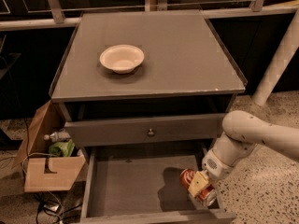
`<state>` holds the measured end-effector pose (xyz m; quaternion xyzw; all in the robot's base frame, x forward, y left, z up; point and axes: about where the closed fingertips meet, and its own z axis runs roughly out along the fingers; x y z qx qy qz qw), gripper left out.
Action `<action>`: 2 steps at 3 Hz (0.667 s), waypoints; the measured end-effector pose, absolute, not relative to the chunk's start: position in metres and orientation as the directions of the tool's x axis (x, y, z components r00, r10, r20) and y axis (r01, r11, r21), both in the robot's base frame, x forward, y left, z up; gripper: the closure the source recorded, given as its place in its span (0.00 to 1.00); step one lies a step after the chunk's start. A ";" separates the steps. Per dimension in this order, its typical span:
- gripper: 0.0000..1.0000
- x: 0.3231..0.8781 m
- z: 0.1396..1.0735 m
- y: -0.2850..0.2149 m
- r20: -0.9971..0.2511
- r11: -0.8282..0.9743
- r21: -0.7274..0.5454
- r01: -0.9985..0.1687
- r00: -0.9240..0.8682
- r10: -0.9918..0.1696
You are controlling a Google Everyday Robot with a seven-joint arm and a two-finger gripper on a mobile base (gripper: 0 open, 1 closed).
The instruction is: Place coke can into middle drawer
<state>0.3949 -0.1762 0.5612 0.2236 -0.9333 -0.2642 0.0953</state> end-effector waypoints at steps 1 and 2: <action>1.00 0.403 0.527 -0.170 0.070 0.781 0.569 -0.257 -0.931 -0.358; 1.00 0.403 0.526 -0.169 0.072 0.781 0.570 -0.256 -0.931 -0.358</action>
Offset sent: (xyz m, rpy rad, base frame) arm 0.0097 0.0140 -0.0519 0.0716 0.0578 -0.1687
